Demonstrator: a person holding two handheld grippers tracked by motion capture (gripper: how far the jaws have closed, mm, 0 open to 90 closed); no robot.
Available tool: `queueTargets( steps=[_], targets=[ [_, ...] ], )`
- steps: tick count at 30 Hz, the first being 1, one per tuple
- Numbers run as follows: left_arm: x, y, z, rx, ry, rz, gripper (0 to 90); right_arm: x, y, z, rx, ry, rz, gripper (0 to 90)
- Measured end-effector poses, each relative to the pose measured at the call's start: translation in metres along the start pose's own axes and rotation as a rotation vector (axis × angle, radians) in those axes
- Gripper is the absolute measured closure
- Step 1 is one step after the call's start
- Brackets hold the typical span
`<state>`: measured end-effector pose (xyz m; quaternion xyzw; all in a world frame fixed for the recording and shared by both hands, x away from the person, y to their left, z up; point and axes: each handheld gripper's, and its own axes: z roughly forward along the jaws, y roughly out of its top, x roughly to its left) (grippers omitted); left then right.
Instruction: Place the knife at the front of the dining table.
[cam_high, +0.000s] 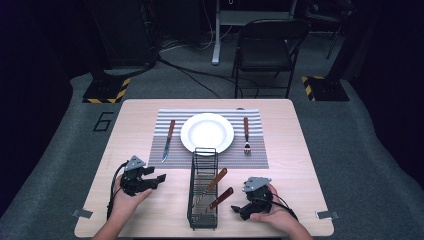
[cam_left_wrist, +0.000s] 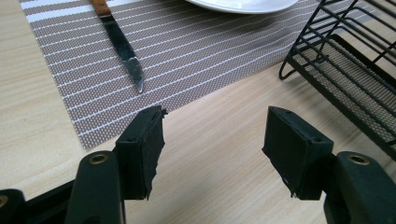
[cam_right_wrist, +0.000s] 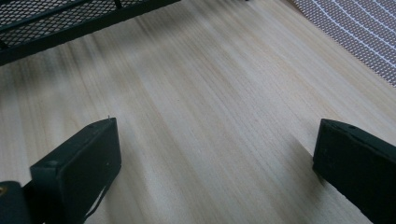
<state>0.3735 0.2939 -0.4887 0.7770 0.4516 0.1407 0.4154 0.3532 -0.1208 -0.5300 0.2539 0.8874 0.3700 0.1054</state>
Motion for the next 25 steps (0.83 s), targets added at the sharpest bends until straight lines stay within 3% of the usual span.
queueTargets(
  steps=[5,11,14,20,25],
  targets=[
    [0.009,-0.007,0.006,-0.005,0.025,-0.028,37.7,0.000,0.000,0.000,-0.001,-0.002,0.002,0.3],
    [0.025,-0.013,0.011,0.049,0.065,-0.029,34.9,0.000,0.000,0.000,-0.001,-0.002,0.002,0.3],
    [0.036,-0.015,0.008,0.030,0.093,-0.079,34.9,0.000,0.000,0.000,-0.001,-0.002,0.002,0.3],
    [0.040,-0.016,0.005,0.014,0.138,-0.091,34.1,0.000,0.000,0.000,-0.001,-0.001,0.002,0.3],
    [0.042,-0.016,0.005,0.028,0.155,-0.092,33.5,0.000,0.000,0.000,0.000,-0.001,0.002,0.3]
  ],
)
